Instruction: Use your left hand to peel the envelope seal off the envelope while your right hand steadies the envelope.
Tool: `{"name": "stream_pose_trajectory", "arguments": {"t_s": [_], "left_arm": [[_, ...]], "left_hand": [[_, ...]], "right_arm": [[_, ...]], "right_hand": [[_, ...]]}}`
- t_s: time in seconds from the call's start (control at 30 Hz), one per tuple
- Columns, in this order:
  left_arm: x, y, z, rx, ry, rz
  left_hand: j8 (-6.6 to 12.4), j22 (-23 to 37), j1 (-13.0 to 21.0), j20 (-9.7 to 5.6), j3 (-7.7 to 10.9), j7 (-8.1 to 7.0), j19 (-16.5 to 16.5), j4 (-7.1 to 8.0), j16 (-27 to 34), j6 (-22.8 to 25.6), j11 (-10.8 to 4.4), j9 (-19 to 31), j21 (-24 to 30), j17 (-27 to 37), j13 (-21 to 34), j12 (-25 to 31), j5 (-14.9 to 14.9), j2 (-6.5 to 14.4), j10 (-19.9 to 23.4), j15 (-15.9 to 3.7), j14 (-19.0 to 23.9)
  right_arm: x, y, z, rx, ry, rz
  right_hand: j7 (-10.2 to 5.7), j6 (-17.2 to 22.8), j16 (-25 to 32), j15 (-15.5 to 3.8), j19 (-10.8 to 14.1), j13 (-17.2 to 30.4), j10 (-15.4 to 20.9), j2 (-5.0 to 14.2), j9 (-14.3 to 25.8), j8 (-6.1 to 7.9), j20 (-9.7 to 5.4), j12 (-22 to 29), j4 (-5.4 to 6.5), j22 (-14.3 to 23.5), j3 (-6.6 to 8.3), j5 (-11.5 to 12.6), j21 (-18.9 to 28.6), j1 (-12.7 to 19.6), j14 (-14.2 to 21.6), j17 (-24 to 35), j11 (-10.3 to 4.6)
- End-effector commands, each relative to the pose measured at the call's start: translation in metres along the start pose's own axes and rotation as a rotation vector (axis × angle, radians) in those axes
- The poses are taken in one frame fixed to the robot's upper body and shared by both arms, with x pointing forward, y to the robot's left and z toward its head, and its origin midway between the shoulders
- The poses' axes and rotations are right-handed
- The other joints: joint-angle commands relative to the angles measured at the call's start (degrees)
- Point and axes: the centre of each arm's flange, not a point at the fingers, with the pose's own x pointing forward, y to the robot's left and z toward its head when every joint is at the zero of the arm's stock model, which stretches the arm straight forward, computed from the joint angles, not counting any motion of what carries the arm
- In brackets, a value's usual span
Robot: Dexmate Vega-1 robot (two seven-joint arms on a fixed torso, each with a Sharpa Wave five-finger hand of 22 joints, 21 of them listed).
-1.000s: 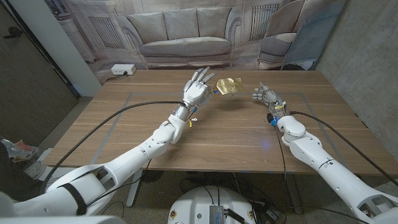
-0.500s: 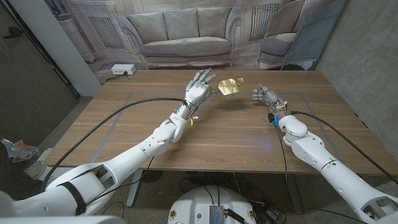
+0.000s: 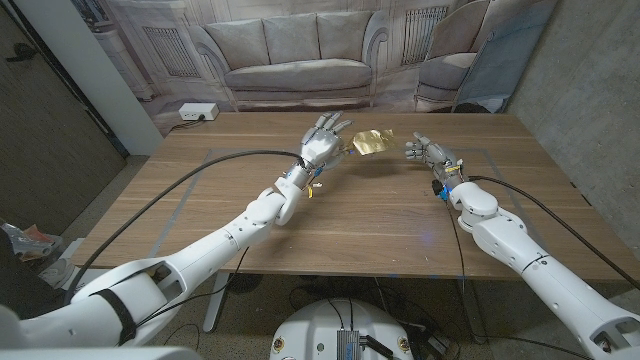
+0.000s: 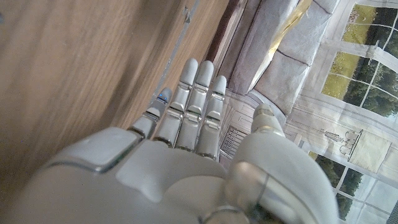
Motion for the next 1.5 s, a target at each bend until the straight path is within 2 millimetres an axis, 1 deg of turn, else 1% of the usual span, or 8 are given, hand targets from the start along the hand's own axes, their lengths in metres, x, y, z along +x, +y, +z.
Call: {"name": "stream_pose_trajectory", "arguments": {"t_s": [0.03,0.17,0.4,0.5,0.6,1.1,1.2,1.5], "left_arm": [[0.008,0.0,0.008,-0.003,-0.045,-0.002],[0.011,-0.002,0.011,-0.013,-0.054,-0.006],[0.015,-0.002,0.017,-0.015,-0.082,-0.019],[0.016,-0.003,0.02,-0.027,-0.089,-0.024],[0.016,-0.004,0.023,-0.02,-0.103,-0.027],[0.017,-0.005,0.03,-0.021,-0.122,-0.055],[0.017,-0.006,0.031,-0.023,-0.124,-0.059],[0.02,-0.007,0.035,-0.022,-0.133,-0.05]], "left_hand": [[-0.16,0.07,0.19,-0.04,-0.2,-2.06,-0.21,0.27,-0.31,1.74,-0.07,0.2,-0.01,0.24,0.32,-0.12,0.38,0.58,-0.16,-5.38,-0.1],[-0.3,0.08,0.17,0.07,-0.29,-2.06,-0.22,0.32,-0.3,1.8,-0.07,0.21,-0.06,0.27,0.34,-0.11,0.39,0.62,-0.2,-5.36,-0.12],[-0.6,0.08,0.2,-0.01,-0.52,-2.04,-0.15,0.39,-0.29,2.06,-0.07,0.25,-0.15,0.31,0.37,-0.07,0.42,0.67,-0.21,-5.45,-0.13],[-0.71,0.09,0.21,-0.02,-0.59,-2.05,-0.16,0.41,-0.3,2.11,-0.07,0.25,-0.19,0.33,0.37,-0.07,0.43,0.68,-0.23,-5.45,-0.16],[-0.82,0.09,0.23,0.05,-0.65,-2.06,-0.27,0.43,-0.29,2.15,-0.07,0.26,-0.27,0.34,0.38,-0.06,0.44,0.71,-0.24,-5.38,-0.16],[-1.32,0.1,0.34,0.0,-0.97,-2.06,-0.26,0.49,-0.27,2.38,-0.08,0.29,-0.45,0.4,0.4,-0.02,0.48,0.8,-0.24,-5.44,-0.18],[-1.42,0.11,0.37,0.03,-1.03,-2.06,-0.28,0.5,-0.26,2.42,-0.08,0.3,-0.48,0.41,0.41,-0.01,0.48,0.81,-0.24,-5.44,-0.18],[-1.69,0.11,0.43,0.09,-1.19,-2.06,-0.28,0.52,-0.27,2.51,-0.08,0.31,-0.58,0.43,0.42,0.0,0.49,0.85,-0.25,-5.42,-0.23]], "right_arm": [[-0.004,0.0,0.005,-0.028,0.048,-0.027],[-0.006,0.001,0.005,-0.025,0.051,-0.034],[-0.01,0.0,0.007,-0.019,0.036,-0.04],[-0.012,-0.001,0.006,-0.018,0.039,-0.046],[-0.013,-0.002,0.001,0.052,0.017,-0.038],[-0.017,-0.004,0.001,0.048,0.013,-0.043],[-0.017,-0.004,0.0,0.054,0.012,-0.037],[-0.021,-0.007,-0.001,0.046,0.017,-0.036]], "right_hand": [[0.33,2.21,3.24,-4.36,1.68,2.63,0.99,-0.6,0.32,0.65,-0.64,2.88,-0.52,1.07,-0.51,0.88,1.63,2.6,0.9,3.6,-1.1],[0.4,3.71,5.9,-5.33,2.5,4.83,1.76,-2.1,0.91,1.22,-0.77,5.37,-0.43,1.87,-1.44,1.36,2.65,4.06,1.54,6.61,-1.76],[-0.01,6.01,7.42,-5.81,3.54,7.31,2.76,-3.28,1.65,2.32,-1.07,8.27,-0.64,2.66,-2.08,2.04,3.81,6.79,2.64,7.25,-2.51],[-0.24,7.05,7.78,-6.1,3.98,8.26,3.1,-3.14,1.97,2.88,-1.41,9.37,-0.81,2.94,-1.92,2.46,4.28,8.51,2.85,7.25,-2.96],[-0.37,7.13,8.13,-6.36,4.18,9.05,2.97,-2.89,2.25,3.04,-1.43,10.13,-0.79,3.19,-1.78,2.77,4.62,9.83,2.84,7.43,-3.15],[-0.37,8.06,9.4,-6.55,4.31,11.4,3.37,-1.71,2.87,3.62,-1.42,12.76,0.36,4.08,-2.33,3.0,5.64,10.91,3.7,7.48,-3.22],[-0.51,8.73,10.01,-7.05,4.5,11.57,3.75,-1.41,3.13,4.01,-1.46,13.32,0.41,4.35,-2.43,3.01,6.02,11.45,4.61,7.47,-3.48],[-0.6,9.85,10.71,-7.11,5.04,11.43,4.46,-1.2,3.07,4.4,-1.73,14.12,0.14,4.85,-2.55,3.06,6.84,13.06,4.96,7.44,-3.63]]}}
